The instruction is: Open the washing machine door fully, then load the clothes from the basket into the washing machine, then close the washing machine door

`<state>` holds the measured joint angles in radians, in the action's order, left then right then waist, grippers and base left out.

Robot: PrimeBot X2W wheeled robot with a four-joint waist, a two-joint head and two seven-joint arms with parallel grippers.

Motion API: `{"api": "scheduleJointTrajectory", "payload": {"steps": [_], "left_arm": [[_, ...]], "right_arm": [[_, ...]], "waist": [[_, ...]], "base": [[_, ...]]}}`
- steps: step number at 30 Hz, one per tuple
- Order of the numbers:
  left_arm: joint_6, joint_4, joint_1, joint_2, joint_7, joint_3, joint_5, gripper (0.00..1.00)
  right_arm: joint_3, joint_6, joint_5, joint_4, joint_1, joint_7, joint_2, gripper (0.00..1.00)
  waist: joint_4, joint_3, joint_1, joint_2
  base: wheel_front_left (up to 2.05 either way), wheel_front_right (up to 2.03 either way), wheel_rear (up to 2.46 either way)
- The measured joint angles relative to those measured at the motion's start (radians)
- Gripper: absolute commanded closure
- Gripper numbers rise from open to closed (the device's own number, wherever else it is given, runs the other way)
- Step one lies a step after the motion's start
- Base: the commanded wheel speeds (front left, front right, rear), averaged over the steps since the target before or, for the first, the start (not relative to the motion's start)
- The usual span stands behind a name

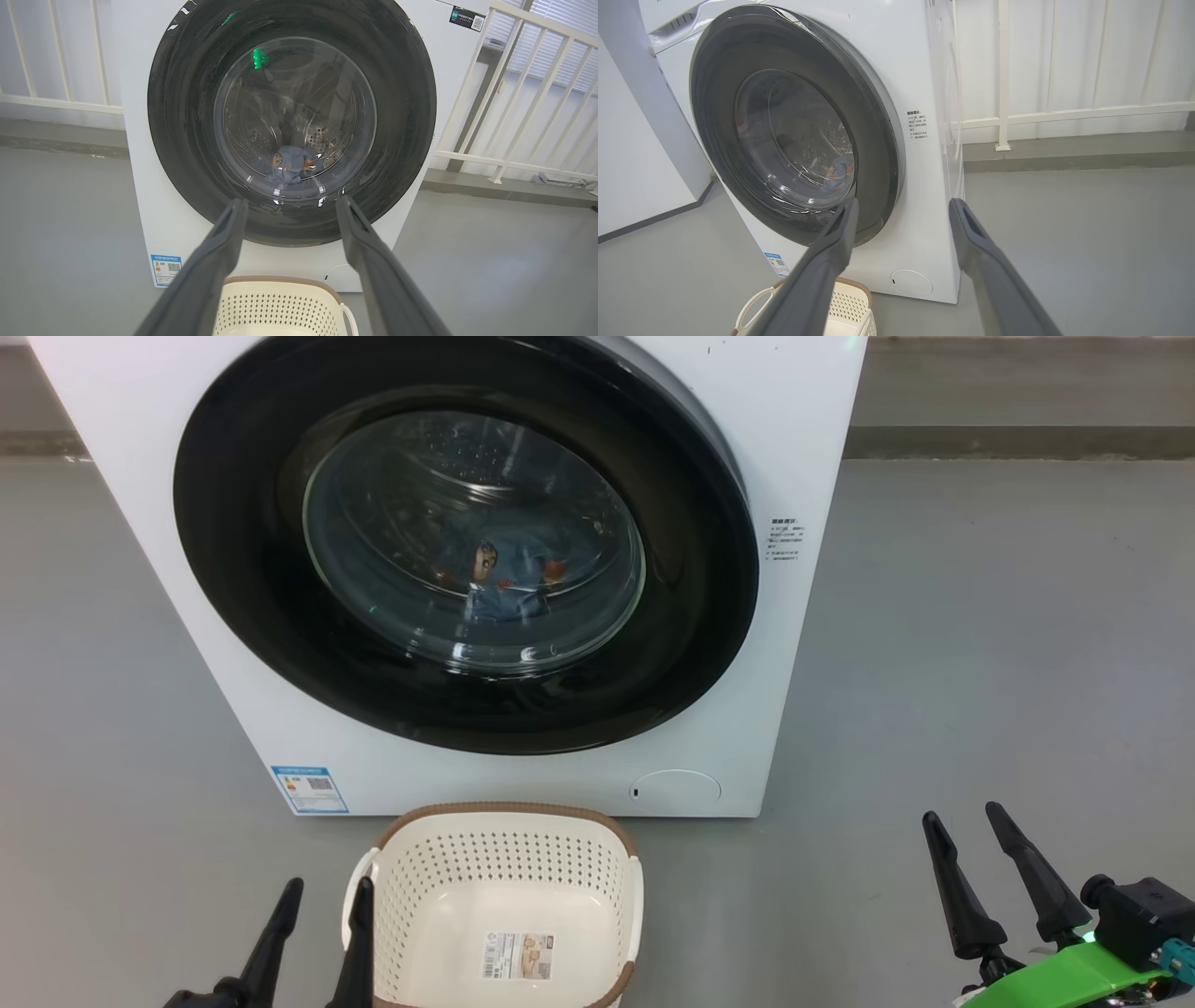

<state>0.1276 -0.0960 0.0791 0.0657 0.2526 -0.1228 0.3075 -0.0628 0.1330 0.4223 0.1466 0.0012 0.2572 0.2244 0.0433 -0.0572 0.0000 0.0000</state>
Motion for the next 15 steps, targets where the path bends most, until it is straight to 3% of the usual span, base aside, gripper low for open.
{"api": "scheduleJointTrajectory", "payload": {"steps": [3, 4, 15], "left_arm": [[0.0, 0.0, 0.0, 0.0, 0.0, -0.003, 0.002, 0.0], [0.0, -0.002, 0.0, -0.001, 0.0, -0.005, 0.013, 1.0], [0.0, -0.078, 0.04, -0.018, -0.016, -0.01, 0.062, 1.0]], "right_arm": [[0.0, 0.0, 0.0, 0.0, 0.0, 0.0, 0.0, 0.0], [-0.001, 0.0, 0.0, 0.002, 0.0, 0.0, -0.001, 1.0], [-0.003, 0.0, 0.035, 0.087, 0.03, -0.014, -0.036, 1.0]], "waist": [[-0.001, 0.001, 0.0, 0.0], [-0.001, 0.001, 0.0, 0.0], [-0.003, 0.002, 0.0002, 0.0]], "base": [[0.0, 0.0, 0.0], [0.0, 0.0, 0.0], [0.0, 0.0, 0.0]]}}
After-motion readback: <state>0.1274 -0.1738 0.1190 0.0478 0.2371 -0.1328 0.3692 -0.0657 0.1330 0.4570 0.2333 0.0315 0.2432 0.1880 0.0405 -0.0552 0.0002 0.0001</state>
